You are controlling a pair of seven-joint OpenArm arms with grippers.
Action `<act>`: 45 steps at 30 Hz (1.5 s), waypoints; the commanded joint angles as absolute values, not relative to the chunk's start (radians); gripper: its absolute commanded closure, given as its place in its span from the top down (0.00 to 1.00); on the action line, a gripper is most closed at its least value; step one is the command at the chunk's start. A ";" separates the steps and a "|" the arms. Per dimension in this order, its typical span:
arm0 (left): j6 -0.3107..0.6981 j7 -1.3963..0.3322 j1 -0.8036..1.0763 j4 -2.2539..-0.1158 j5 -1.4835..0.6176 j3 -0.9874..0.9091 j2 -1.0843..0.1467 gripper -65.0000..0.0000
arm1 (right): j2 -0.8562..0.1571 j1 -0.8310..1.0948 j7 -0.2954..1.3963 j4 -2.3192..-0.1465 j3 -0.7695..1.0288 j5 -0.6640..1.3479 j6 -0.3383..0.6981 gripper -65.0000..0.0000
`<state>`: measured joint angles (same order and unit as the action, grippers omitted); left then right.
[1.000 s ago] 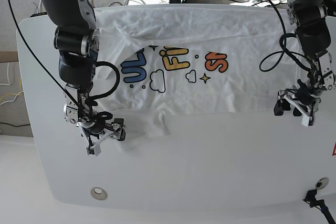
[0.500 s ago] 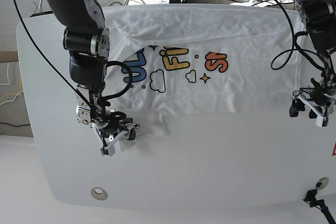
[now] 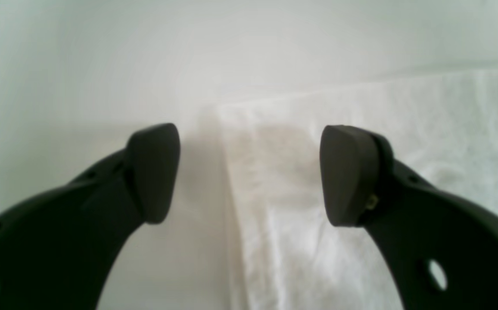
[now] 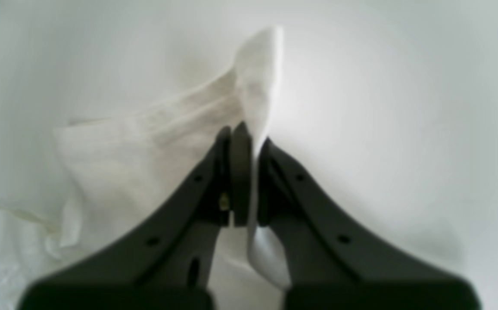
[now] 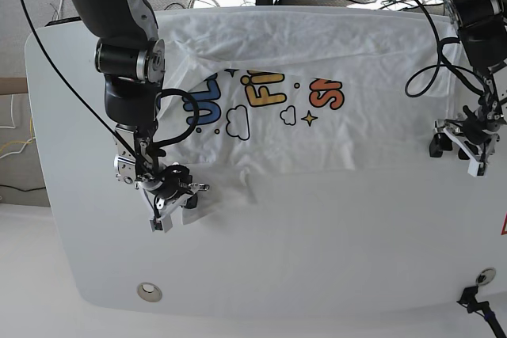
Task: Fold the T-shirt properly
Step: 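Grasp the hem and fold it over toward the collar with both grippers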
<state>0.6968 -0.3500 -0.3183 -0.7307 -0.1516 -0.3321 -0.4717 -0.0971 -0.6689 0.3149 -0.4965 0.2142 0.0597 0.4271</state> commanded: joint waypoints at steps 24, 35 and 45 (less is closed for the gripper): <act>0.698 -0.326 -0.344 -0.750 -0.160 -0.337 -0.433 0.00 | -0.107 -0.700 0.309 -0.555 0.214 0.068 0.441 0.00; 0.698 -0.329 -0.326 -0.915 -0.160 -0.410 -0.433 0.00 | -0.104 -0.532 0.590 -1.072 0.214 0.077 0.441 0.00; 0.698 -0.331 -0.120 -1.216 -0.162 -0.410 -0.435 0.00 | -0.102 -0.280 0.901 -1.641 0.217 0.079 0.441 0.00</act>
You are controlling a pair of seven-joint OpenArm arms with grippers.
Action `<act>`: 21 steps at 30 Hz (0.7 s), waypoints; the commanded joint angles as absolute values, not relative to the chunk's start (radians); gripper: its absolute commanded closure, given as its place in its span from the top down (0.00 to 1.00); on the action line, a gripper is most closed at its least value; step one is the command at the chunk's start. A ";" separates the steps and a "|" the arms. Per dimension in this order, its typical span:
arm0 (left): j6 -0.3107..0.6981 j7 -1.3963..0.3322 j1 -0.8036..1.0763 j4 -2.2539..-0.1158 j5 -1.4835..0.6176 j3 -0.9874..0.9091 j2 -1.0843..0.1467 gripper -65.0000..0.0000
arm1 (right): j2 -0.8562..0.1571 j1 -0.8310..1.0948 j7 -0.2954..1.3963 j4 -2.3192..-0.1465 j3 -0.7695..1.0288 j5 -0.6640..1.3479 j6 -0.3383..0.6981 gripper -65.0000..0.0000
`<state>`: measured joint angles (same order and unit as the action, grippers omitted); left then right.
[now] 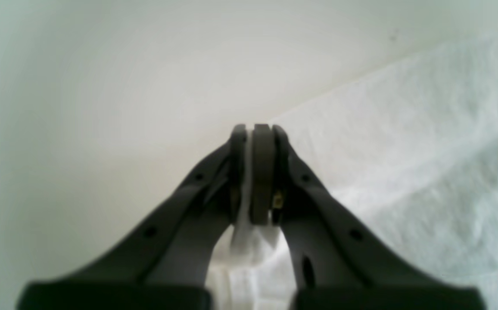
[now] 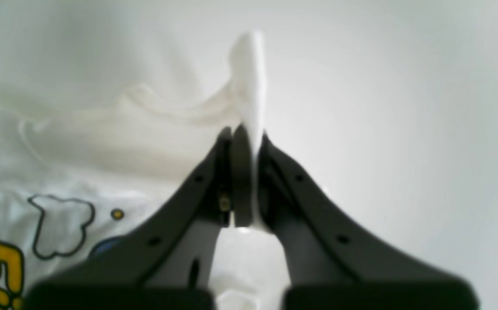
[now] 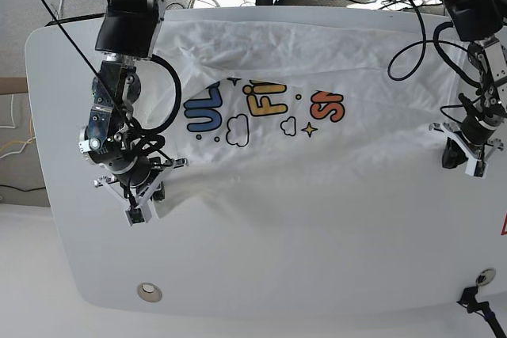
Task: Fold the T-shirt properly
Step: 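Grasp the hem and fold it over toward the collar with both grippers, then release the hem and lift both grippers off the folded shirt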
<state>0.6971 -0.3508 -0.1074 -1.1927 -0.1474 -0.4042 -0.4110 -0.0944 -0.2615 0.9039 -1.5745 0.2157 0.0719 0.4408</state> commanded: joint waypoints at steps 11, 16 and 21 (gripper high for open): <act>0.698 -0.331 0.074 -1.403 -0.162 -0.483 -0.438 0.00 | -0.104 -0.030 1.000 -1.922 0.217 0.079 0.443 0.00; 0.698 -0.331 0.127 -1.406 -0.162 -0.483 -0.441 0.00 | -0.104 0.031 1.049 -1.948 0.217 0.079 0.444 0.00; 0.698 -0.331 0.171 -1.406 -0.162 -0.483 -0.467 0.00 | -0.102 0.099 1.052 -1.952 0.217 0.079 0.493 0.00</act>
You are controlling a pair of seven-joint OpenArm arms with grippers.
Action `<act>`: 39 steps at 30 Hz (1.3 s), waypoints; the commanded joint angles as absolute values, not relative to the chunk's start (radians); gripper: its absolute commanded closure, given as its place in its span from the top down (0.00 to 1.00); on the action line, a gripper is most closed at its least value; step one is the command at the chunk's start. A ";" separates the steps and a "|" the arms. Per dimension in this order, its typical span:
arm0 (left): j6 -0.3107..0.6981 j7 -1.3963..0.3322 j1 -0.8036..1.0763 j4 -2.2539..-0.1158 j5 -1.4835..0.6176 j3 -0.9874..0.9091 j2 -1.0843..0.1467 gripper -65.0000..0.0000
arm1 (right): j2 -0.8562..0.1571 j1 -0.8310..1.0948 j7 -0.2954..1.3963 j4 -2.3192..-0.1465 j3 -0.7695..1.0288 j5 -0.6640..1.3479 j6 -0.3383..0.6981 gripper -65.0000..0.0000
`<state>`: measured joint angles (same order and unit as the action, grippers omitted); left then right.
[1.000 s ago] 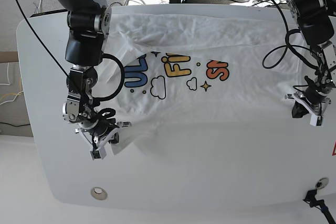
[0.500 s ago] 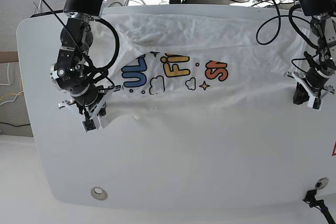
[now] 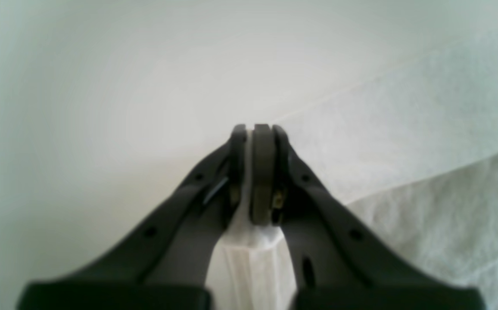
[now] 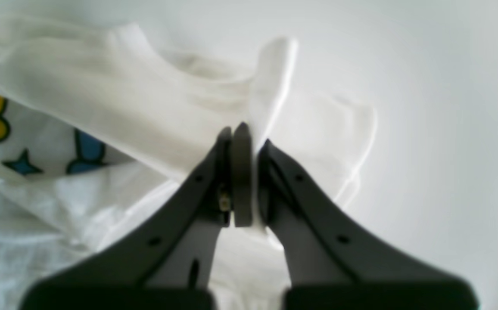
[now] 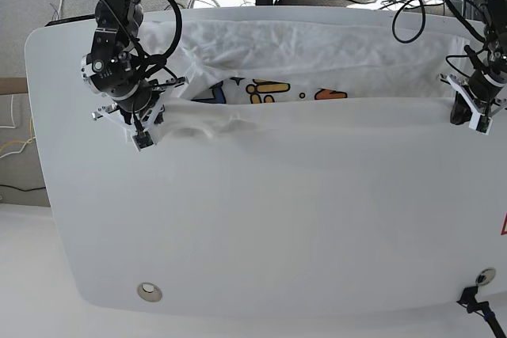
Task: Fold the T-shirt properly
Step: 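Release the hem and lift both grippers off the folded shirt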
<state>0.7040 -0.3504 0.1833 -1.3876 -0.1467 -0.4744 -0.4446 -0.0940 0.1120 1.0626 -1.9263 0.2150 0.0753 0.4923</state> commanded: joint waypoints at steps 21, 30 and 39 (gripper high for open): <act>0.698 -0.357 0.226 -1.402 -0.084 -0.435 -0.553 0.34 | -0.128 0.173 1.052 -1.933 0.214 0.079 0.501 0.42; 0.698 -0.358 0.225 -1.403 -0.090 -0.435 -0.578 0.34 | -0.122 0.134 1.052 -1.936 0.216 0.079 0.539 0.42; 0.698 -0.358 0.197 -1.400 -0.085 -0.433 -0.575 0.34 | -0.120 0.196 1.109 -1.940 0.214 0.291 0.616 0.42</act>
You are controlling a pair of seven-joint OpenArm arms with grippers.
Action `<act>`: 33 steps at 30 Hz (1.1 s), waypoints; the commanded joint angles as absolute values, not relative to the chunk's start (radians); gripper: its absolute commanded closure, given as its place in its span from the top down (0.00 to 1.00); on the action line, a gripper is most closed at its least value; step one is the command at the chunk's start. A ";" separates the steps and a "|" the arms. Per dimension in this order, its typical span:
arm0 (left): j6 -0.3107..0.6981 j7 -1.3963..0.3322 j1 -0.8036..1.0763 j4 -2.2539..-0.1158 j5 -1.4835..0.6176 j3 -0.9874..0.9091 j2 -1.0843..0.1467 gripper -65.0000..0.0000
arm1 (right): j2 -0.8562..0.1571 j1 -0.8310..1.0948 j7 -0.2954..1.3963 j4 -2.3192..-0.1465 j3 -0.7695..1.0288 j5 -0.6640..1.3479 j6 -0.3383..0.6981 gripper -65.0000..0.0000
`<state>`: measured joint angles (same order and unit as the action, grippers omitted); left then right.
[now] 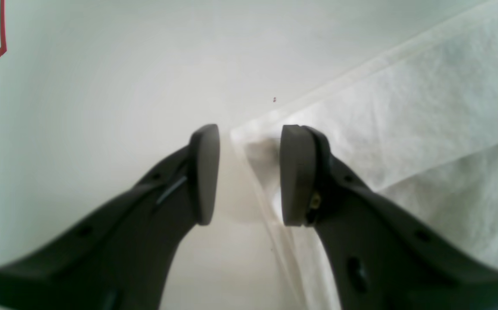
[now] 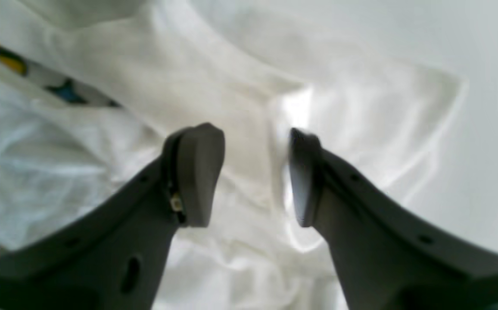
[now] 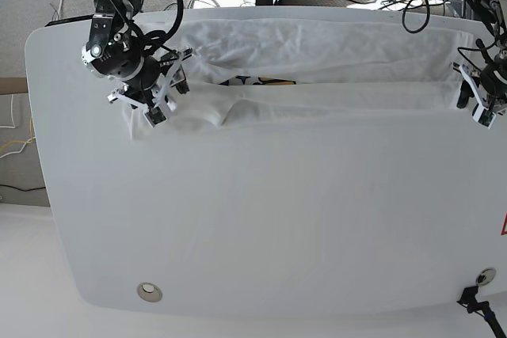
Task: Fold the T-shirt properly
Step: 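Release the hem and lift both grippers off the folded shirt, then grasp the loose sleeve end with the right gripper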
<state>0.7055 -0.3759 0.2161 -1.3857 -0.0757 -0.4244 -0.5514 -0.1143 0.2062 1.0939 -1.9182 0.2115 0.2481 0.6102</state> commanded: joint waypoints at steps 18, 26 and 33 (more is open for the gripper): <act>0.698 -0.358 0.148 -1.400 -0.084 -0.433 -0.553 0.34 | -0.222 0.176 1.221 -1.980 0.343 0.733 0.610 0.42; 0.698 -0.357 0.148 -1.400 -0.084 -0.397 -0.547 0.34 | -0.174 0.047 1.216 -1.968 0.302 0.478 0.608 0.51; 0.698 -0.357 0.148 -1.400 -0.084 -0.397 -0.545 0.33 | -0.136 0.041 1.112 -1.962 0.148 0.185 0.608 0.69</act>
<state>0.7021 -0.3737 0.1577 -1.3838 -0.0723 -0.3878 -0.5198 -0.1337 0.0544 1.1378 -1.9484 0.1665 0.2283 0.6056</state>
